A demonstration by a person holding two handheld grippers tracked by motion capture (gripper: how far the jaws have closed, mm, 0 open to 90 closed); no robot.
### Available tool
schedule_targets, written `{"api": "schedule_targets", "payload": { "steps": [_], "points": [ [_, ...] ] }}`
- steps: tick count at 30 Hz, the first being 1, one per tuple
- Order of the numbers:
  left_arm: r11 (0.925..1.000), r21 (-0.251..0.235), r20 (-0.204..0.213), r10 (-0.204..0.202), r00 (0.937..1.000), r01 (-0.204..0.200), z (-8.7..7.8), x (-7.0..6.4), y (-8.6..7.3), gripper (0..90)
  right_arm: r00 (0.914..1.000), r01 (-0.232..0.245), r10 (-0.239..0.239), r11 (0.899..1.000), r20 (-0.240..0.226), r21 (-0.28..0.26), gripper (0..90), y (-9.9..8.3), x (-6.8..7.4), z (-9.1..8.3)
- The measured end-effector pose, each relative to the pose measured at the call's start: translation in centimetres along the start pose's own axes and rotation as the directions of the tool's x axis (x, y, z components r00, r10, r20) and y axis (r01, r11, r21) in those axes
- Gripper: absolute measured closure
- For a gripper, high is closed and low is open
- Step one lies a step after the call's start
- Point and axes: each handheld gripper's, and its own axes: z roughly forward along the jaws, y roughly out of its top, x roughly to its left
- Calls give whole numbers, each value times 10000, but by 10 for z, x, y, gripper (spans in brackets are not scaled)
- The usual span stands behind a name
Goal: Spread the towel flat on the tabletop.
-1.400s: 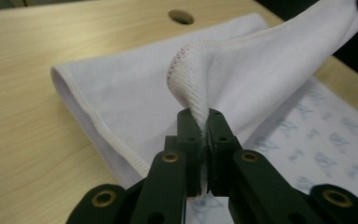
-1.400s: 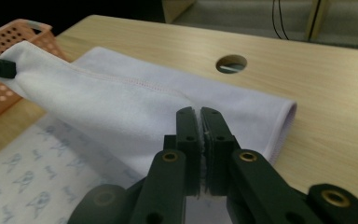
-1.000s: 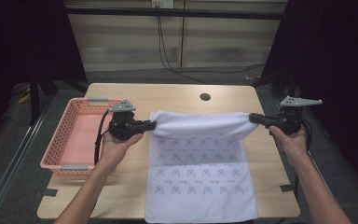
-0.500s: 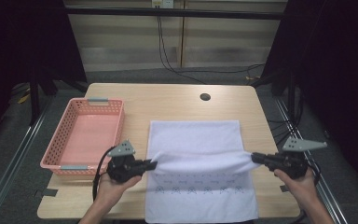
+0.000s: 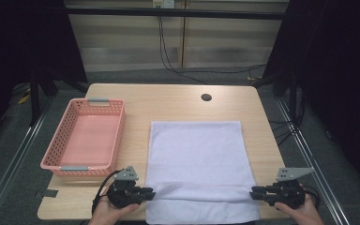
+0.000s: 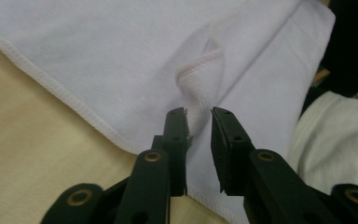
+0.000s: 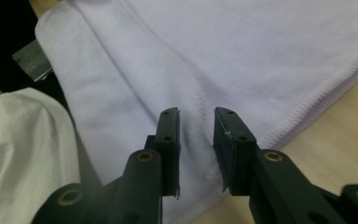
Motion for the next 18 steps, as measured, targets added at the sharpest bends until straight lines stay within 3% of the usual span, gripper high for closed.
{"api": "schedule_targets", "payload": {
  "steps": [5,6,7,8,11,14,16,18],
  "points": [
    [9986,-497,-202,158,9997,-168,-2,3,11,592,9996,87,-80,9997,263,-249,620,6,4,-3],
    [9973,-592,-259,413,9988,-428,1,4,19,591,9994,152,-144,9996,310,-258,622,13,0,1],
    [9973,-592,-259,413,9988,-428,1,4,19,569,9994,152,-144,9996,310,-258,622,13,0,1],
    [9957,-552,-345,731,9967,-749,8,6,26,545,9997,204,-202,9997,159,-161,608,19,-3,9],
    [9973,-369,-401,619,9973,-634,16,8,33,496,9995,313,-314,9994,73,115,599,24,-5,21],
    [9953,32,-610,967,9934,-967,28,9,38,484,9988,472,-462,9960,-149,755,601,28,-7,43],
    [9934,441,-877,1097,9901,-1062,36,9,38,496,9986,515,-503,9943,-150,930,606,27,-6,47],
    [9908,716,-688,1195,9905,-1145,39,10,37,655,9980,613,-589,9912,-238,1170,683,24,-4,50]
  ]
}}
